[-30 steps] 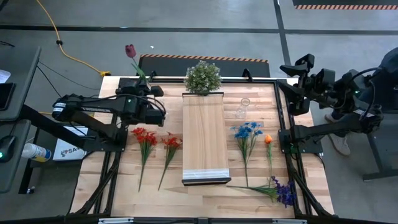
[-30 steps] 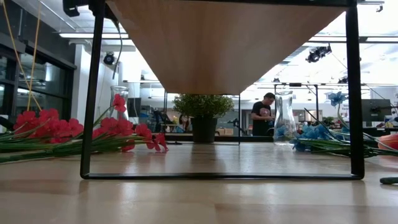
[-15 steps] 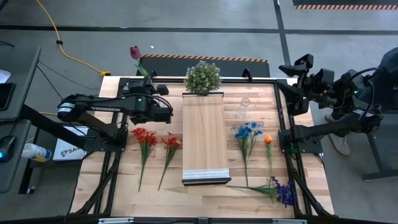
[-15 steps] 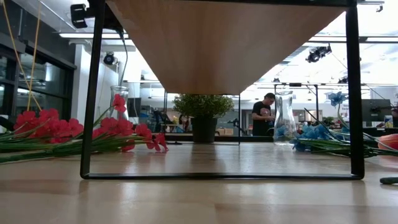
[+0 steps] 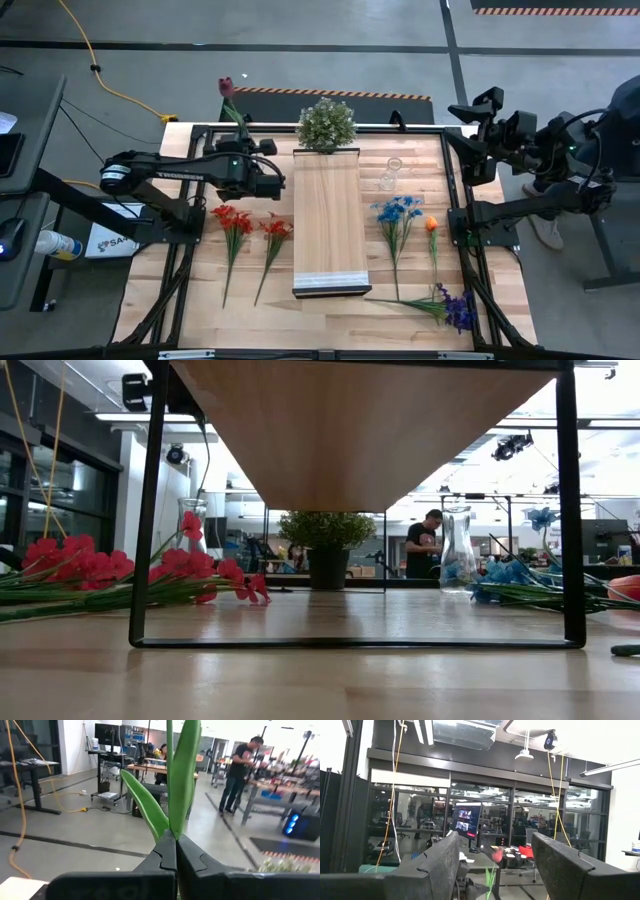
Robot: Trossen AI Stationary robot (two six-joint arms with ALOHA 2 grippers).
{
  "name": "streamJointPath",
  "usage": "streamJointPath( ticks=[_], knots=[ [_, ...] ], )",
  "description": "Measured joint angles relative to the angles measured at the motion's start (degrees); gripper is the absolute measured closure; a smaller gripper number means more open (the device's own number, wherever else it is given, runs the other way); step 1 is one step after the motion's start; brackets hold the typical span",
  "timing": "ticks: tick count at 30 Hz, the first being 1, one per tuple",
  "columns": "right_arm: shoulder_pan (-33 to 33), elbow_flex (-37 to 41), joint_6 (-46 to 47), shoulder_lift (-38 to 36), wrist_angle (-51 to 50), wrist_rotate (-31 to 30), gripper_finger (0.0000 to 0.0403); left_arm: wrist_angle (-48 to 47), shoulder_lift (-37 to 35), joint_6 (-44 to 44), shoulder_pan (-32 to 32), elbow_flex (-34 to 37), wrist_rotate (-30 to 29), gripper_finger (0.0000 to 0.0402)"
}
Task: Pick and place flowers into a vace then onto a shelf
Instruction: Put the red flower into the left transparent vase
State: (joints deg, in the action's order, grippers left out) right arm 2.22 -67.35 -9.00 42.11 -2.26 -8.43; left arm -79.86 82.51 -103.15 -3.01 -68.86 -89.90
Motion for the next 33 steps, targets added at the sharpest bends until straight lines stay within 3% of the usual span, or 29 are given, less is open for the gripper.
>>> streamJointPath(
  ticks=[27,33],
  knots=[
    [0.00,0.02,-0.02,-0.07,-0.02,0.02,0.0167,-0.67,4.67,-2.26,2.35,0.08,-0.04,0.0377],
    [0.02,0.02,0.05,-0.07,-0.04,0.04,0.0167,0.87,4.65,-5.93,3.13,3.93,0.79,0.0377]
  ],
)
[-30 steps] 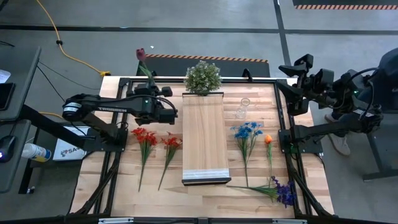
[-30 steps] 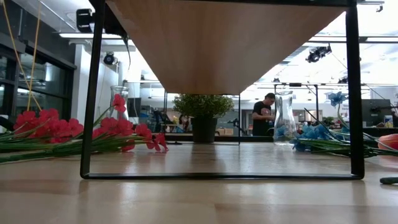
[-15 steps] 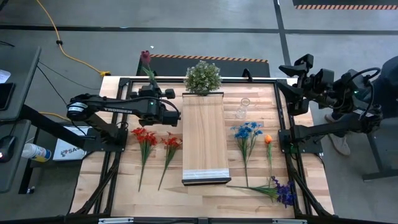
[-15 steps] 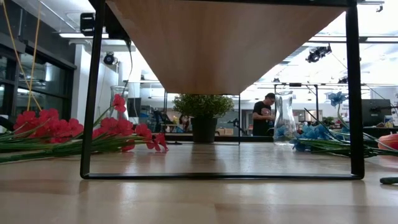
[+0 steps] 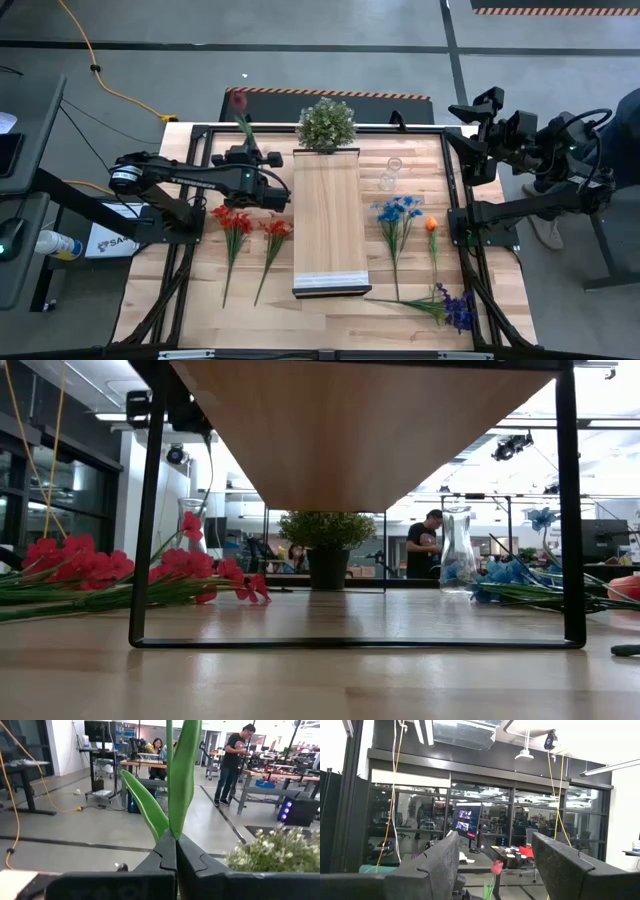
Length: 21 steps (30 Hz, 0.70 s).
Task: Pick and place flowers into a vace then onto a shelf
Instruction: Put the red flower into the left transparent vase
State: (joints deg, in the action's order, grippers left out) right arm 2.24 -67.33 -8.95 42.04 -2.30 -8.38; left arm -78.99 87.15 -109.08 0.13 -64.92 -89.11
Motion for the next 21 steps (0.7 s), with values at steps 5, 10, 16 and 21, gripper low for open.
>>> streamJointPath(
  ticks=[5,10,16,21],
  knots=[
    [-0.02,0.00,-0.02,0.00,0.01,0.04,0.0167,0.10,0.00,-5.18,1.17,2.87,0.39,0.0377],
    [0.00,0.00,-0.03,0.02,0.01,0.01,0.0167,0.06,0.00,-6.26,1.43,3.27,1.75,0.0376],
    [0.00,0.00,-0.04,0.04,0.00,-0.02,0.0167,0.06,0.00,-5.54,1.41,3.28,3.47,0.0377],
    [-0.02,0.00,-0.01,0.04,0.00,-0.02,0.0167,0.08,0.00,-5.31,1.41,3.28,4.46,0.0374]
  ],
)
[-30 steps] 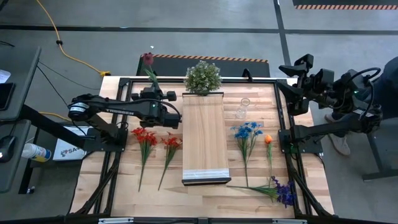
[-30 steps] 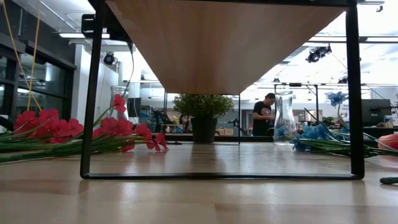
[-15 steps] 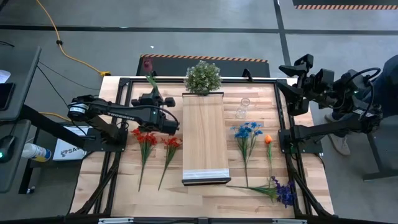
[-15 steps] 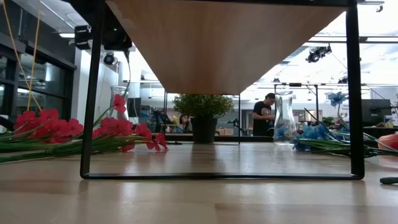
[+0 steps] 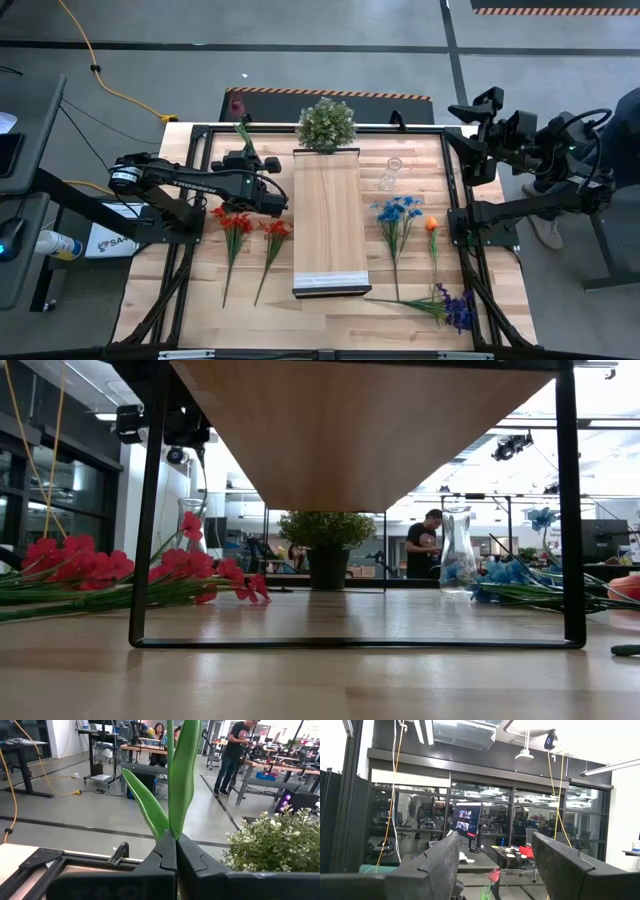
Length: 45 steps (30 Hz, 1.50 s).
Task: Pick and place flowers into a vace then onto a shelf
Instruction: Put the red flower into the left transparent vase
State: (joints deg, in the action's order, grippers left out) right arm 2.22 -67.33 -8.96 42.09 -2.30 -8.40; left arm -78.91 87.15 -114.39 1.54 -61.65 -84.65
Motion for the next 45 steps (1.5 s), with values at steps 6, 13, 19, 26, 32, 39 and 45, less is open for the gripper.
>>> streamJointPath(
  ticks=[6,13,19,26,32,39,45],
  knots=[
    [0.02,0.00,0.07,0.02,-0.01,0.00,0.0167,0.02,0.00,0.11,0.00,0.00,1.04,0.0372],
    [0.02,-0.02,0.11,0.02,-0.01,0.00,0.0167,0.26,0.53,0.11,0.00,0.00,2.42,0.0357],
    [0.00,-0.02,0.11,0.02,-0.01,0.00,0.0166,1.81,1.46,1.62,0.49,0.09,3.36,0.0346],
    [0.02,0.00,0.09,0.02,-0.01,0.00,0.0167,2.11,1.29,2.22,1.59,0.07,3.18,0.0357],
    [0.02,0.00,0.73,0.02,-0.03,0.00,0.0167,2.69,1.29,2.08,1.99,0.07,3.35,0.0344],
    [0.00,0.00,1.33,0.02,-0.07,0.06,0.0167,2.88,1.29,2.08,2.01,0.07,3.78,0.0343],
    [0.01,-0.01,1.40,0.02,-0.18,0.22,0.0167,2.50,1.29,2.08,2.01,0.07,4.40,0.0339]
  ],
)
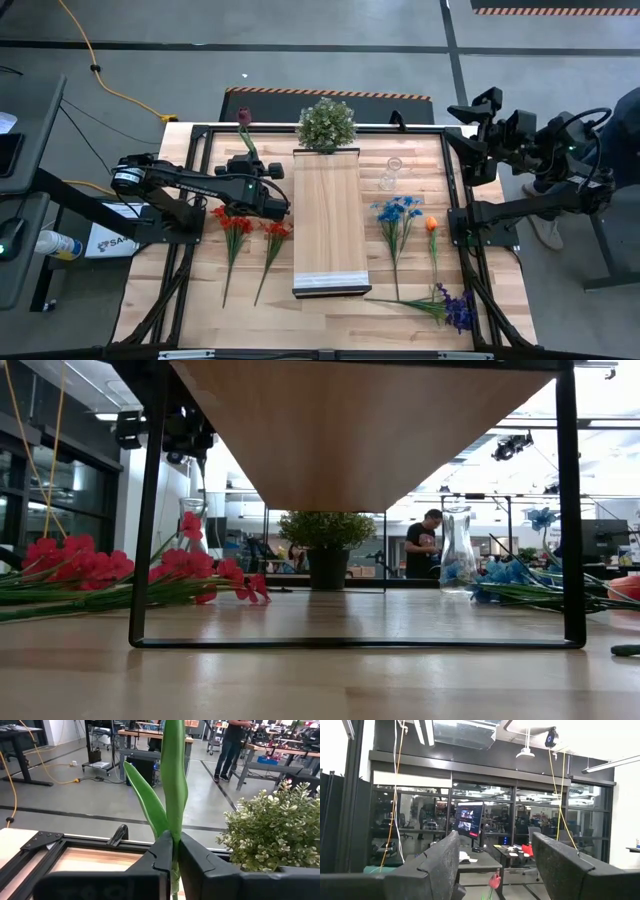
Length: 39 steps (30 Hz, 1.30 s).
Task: Pick and place flowers into a vace then onto a shelf
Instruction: Put the red flower into the left transparent vase, then put the right orange flowers into the left transparent vase
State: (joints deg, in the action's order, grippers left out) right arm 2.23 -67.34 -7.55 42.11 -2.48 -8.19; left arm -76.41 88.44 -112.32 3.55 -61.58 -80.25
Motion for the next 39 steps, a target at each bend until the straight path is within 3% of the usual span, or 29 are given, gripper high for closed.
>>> streamJointPath(
  ticks=[26,39],
  knots=[
    [-0.01,0.01,0.00,0.00,-0.04,0.04,0.0167,-0.14,0.00,1.50,-0.02,-0.01,-0.80,0.0308],
    [0.00,-0.01,0.01,0.00,-0.07,0.02,0.0167,-0.21,-0.02,1.53,-0.02,-0.02,-1.28,0.0225]
  ],
)
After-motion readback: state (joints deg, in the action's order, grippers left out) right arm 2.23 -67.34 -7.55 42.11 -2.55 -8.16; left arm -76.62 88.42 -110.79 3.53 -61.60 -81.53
